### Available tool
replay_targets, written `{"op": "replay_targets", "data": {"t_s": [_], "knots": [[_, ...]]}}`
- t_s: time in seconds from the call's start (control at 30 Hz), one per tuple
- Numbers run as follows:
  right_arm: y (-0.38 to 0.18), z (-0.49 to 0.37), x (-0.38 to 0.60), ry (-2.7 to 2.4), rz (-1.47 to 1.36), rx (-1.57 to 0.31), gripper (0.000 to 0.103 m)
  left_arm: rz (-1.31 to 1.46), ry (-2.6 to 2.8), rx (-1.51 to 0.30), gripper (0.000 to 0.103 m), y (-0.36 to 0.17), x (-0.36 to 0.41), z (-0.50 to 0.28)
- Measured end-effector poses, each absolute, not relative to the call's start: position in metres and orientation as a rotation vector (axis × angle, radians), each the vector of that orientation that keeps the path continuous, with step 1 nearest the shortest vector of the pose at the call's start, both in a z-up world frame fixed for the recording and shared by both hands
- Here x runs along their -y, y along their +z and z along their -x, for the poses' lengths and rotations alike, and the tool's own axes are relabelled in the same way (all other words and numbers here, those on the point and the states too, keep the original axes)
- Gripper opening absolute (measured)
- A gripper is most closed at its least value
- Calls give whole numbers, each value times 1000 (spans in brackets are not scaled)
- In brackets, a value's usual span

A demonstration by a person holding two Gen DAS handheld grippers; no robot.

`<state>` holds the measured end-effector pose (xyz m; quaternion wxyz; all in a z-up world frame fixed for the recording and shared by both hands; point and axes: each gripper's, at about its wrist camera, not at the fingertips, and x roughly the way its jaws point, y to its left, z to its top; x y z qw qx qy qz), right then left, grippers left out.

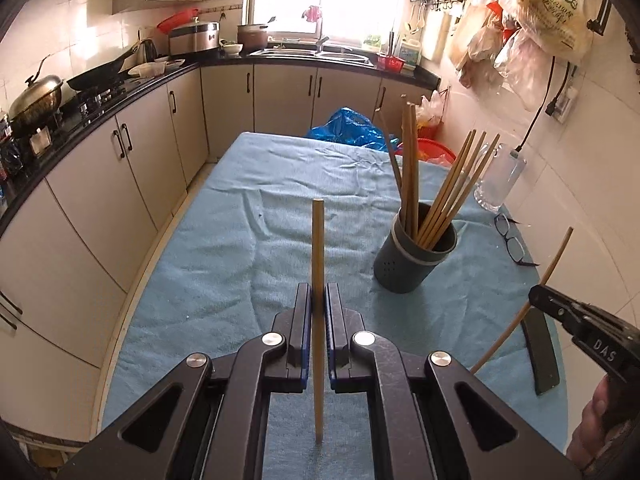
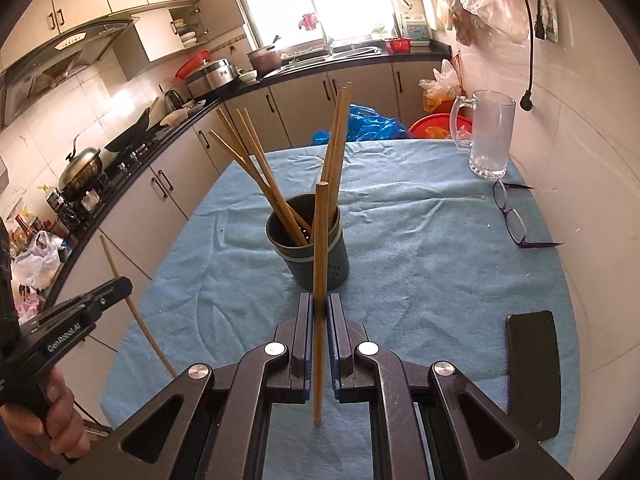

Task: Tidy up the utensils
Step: 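Lift both chopsticks upright and carry them toward the black holder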

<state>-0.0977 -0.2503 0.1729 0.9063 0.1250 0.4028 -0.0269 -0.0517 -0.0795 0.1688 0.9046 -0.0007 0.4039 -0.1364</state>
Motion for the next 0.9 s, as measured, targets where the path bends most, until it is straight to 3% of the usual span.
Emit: {"op": "replay_targets", "data": {"t_s": [0.47,0.9], "knots": [[179,96,253,-68,-255,-809,7,-11,-327,-782,6,196,96,45],[222,82,265,-48,-256,-724,7,-14,-370,-705,6,242,116,28]]}}
